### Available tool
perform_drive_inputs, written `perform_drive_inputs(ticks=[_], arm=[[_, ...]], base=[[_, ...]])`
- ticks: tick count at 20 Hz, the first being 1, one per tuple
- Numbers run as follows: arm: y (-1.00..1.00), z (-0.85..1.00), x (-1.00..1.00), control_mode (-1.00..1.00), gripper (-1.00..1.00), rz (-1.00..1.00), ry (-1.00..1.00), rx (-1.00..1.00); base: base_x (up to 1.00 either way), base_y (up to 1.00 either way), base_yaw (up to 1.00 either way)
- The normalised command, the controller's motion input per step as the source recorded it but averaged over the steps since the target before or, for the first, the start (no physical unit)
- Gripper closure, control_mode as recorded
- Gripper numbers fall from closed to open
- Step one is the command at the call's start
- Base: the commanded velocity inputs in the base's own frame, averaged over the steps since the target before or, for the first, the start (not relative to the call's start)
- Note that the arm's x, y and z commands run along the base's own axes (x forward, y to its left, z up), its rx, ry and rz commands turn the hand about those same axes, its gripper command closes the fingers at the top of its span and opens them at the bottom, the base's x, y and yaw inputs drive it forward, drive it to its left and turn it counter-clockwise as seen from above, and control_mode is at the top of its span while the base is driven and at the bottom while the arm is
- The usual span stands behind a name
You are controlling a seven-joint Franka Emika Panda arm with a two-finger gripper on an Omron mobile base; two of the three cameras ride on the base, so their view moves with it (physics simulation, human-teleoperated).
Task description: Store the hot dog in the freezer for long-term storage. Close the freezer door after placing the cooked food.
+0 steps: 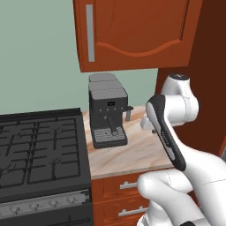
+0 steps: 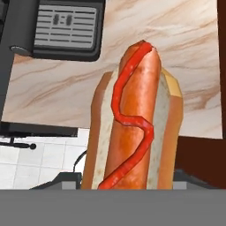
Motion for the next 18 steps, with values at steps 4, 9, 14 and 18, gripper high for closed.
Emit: perform_drive_inputs(ticks=[4,9,14,18], arm=[[0.02,0.45,-0.79,-1.00,1.00,0.12,0.16,-0.01],[0.07,0.24,-0.64,-1.00,1.00,0.07,0.12,-0.01],[0.00,0.00,-0.35,-1.00,1.00,0.04,0.02,0.00],[0.00,0.00,0.00,-1.00,1.00,0.00,0.00,0.00]], base=[[0.00,0.00,0.00],[0.00,0.00,0.00],[0.00,0.00,0.00],[0.00,0.00,0.00]])
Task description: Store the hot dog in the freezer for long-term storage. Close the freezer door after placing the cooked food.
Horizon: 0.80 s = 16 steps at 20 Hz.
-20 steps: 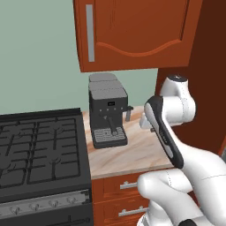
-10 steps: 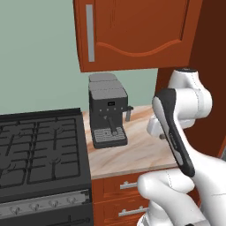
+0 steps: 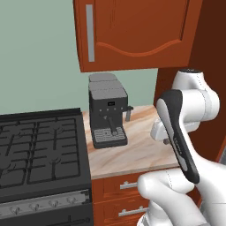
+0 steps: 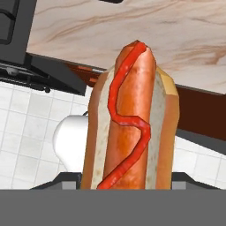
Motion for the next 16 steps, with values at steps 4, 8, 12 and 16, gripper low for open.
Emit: perform_drive_inputs(ticks=[4,8,12,16], arm=[[0.00,0.00,0.00,-1.00,1.00,0.00,0.00,0.00],[0.00,0.00,-0.02,1.00,1.00,0.00,0.00,0.00],[0.00,0.00,0.00,1.00,1.00,0.00,0.00,0.00],[0.00,0.00,0.00,1.00,1.00,0.00,0.00,0.00]], base=[[0.00,0.00,0.00],[-0.05,0.00,0.00],[-0.43,0.00,0.00],[-0.66,0.00,0.00]])
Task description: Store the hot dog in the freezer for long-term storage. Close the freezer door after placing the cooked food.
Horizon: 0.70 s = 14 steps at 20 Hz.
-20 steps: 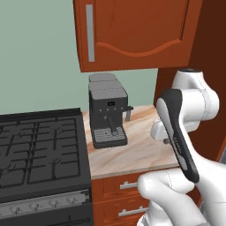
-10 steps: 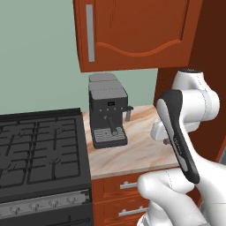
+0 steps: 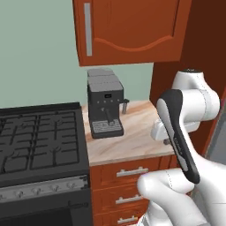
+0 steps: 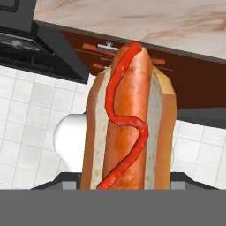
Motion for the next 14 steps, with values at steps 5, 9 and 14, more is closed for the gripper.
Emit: perform_drive_inputs(ticks=[5,9,14], arm=[[0.00,0.00,0.00,1.00,1.00,0.00,0.00,0.00],[0.00,0.00,0.00,1.00,1.00,0.00,0.00,0.00],[0.00,0.00,0.00,1.00,1.00,0.00,0.00,0.00]], base=[[-0.78,0.00,0.00],[-0.92,-0.04,0.00],[-0.56,-0.39,-0.06]])
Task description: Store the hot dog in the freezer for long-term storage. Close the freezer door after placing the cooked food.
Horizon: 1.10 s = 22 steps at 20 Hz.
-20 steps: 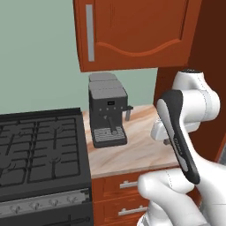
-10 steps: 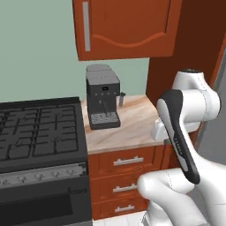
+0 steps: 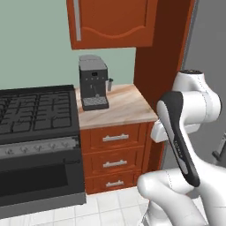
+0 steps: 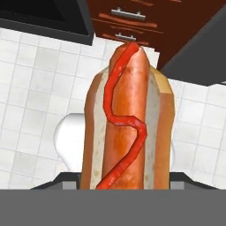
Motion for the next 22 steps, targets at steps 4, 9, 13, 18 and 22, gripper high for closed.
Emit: perform_drive_inputs(ticks=[4,9,13,18,22], arm=[[0.00,0.00,0.00,1.00,1.00,0.00,0.00,0.00],[0.00,0.00,0.00,1.00,1.00,0.00,0.00,0.00],[0.00,0.00,0.00,1.00,1.00,0.00,0.00,0.00],[0.00,0.00,0.00,1.00,1.00,0.00,0.00,0.00],[0.00,0.00,0.00,1.00,1.00,0.00,0.00,0.00]], base=[[-0.05,-0.79,-0.04],[0.00,-0.92,-0.03],[0.00,-0.96,-0.11],[0.00,-0.82,-0.16],[0.00,-0.59,-0.37]])
